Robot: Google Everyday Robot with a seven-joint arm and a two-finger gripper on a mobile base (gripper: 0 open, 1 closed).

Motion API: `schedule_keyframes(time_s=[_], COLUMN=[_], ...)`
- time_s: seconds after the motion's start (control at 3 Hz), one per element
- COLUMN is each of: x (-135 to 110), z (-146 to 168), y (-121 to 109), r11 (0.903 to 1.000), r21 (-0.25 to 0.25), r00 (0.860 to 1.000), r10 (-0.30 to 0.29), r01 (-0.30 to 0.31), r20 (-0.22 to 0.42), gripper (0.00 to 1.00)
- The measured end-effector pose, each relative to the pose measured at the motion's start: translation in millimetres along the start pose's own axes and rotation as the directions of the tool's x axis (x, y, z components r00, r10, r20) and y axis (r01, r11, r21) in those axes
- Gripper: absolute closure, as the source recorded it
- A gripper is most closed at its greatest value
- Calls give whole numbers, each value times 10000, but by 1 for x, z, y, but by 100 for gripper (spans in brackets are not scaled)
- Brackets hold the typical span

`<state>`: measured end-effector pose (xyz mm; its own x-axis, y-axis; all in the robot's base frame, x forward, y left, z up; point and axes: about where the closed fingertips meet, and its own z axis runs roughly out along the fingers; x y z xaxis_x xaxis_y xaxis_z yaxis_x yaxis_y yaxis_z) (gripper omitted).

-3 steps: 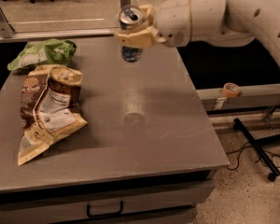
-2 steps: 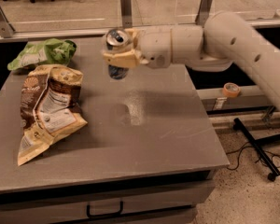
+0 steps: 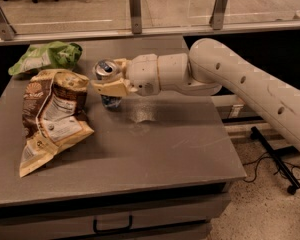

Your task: Move redbull can near brown chip bag

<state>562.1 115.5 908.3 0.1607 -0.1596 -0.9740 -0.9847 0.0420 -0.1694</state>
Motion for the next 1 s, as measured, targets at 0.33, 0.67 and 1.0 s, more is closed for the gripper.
schedule_keyframes(time_s=[0.33, 0.67, 1.0], x=[14, 10, 9], z=[10, 10, 10], y=[4, 3, 3], r11=[9985, 9983, 9983], r21=[-130, -138, -145], r00=[9976, 9974, 9973], r10=[530, 555, 564], r01=[-536, -562, -571], r20=[-450, -466, -464], gripper=[59, 36, 12])
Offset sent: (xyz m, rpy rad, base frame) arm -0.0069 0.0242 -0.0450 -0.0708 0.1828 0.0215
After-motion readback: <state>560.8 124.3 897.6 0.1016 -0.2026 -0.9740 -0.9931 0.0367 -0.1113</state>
